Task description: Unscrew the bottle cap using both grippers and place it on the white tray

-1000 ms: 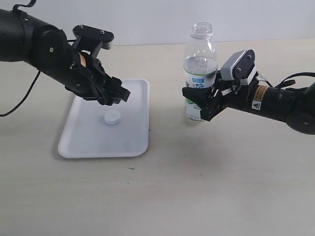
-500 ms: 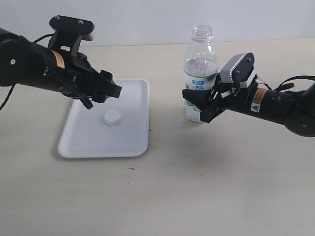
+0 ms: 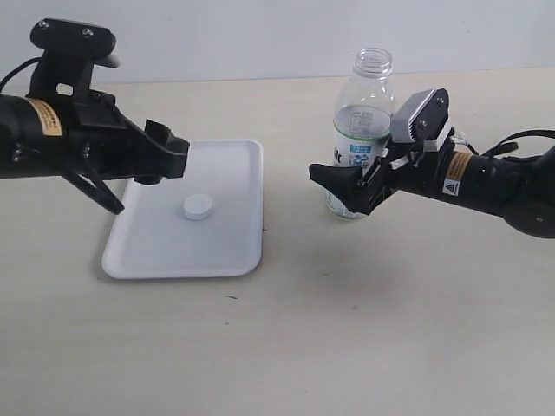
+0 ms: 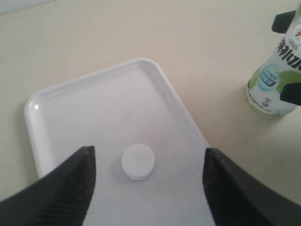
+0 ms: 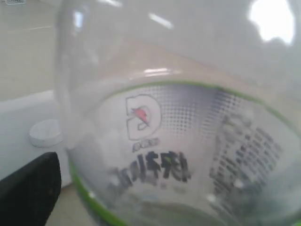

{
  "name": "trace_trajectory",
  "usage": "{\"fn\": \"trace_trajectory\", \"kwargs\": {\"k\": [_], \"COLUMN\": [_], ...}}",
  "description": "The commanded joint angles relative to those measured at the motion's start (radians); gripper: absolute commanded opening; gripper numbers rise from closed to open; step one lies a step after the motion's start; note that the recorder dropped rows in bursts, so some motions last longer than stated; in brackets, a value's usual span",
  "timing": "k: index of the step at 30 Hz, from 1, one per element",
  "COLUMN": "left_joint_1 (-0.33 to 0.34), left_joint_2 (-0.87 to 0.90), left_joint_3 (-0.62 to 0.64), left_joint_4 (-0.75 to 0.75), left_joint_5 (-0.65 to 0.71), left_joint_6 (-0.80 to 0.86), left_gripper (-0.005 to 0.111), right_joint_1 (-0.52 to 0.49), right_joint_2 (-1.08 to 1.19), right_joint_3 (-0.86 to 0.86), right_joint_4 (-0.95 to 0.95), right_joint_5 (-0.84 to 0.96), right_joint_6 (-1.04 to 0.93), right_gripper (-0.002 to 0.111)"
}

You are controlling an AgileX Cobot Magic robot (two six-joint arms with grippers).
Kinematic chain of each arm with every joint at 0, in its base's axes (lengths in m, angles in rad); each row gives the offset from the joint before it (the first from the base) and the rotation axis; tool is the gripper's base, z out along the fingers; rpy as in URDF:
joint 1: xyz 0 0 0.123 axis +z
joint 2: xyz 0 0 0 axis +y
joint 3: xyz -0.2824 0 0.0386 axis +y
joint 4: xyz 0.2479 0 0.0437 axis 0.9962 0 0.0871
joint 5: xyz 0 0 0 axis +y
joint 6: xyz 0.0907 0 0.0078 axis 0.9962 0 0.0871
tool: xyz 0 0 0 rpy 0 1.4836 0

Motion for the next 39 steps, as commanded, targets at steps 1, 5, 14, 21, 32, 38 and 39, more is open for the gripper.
{"fn": "trace_trajectory", "kwargs": {"k": [1,5,14,21,32,38,39], "left_joint_1": [-0.002,-0.002,-0.002,-0.002,-0.002,-0.002,-0.002], "left_joint_2": [-0.078,-0.149,-0.327,-0.511,-0.852,-1.050,-1.083], "left_joint_3": [0.054,0.110,0.304,0.475,0.663,0.706,0.706], "left_joint_4": [-0.007,-0.007,0.002,0.026,0.017,-0.004,-0.004], "left_joint_5": [-0.058,-0.107,-0.330,-0.488,-0.492,-0.433,-0.407], "left_joint_6": [-0.003,-0.003,-0.003,-0.003,-0.012,-0.018,-0.018], "left_gripper": [0.063,0.063,0.059,0.025,0.000,0.000,0.000], "right_joint_1": [0.002,0.002,0.002,0.002,0.002,0.002,0.002], "right_joint_2": [-0.040,-0.073,-0.197,-0.294,-0.455,-0.559,-0.578], "right_joint_3": [0.001,0.001,0.001,0.001,0.096,0.197,0.215], "right_joint_4": [-0.052,-0.076,-0.256,-0.428,-0.541,-0.541,-0.541], "right_joint_5": [0.014,0.127,0.323,0.414,0.569,0.571,0.569], "right_joint_6": [0.053,0.104,0.349,0.567,0.770,0.765,0.759], "right_gripper": [0.100,0.100,0.100,0.100,0.078,0.029,0.020]}}
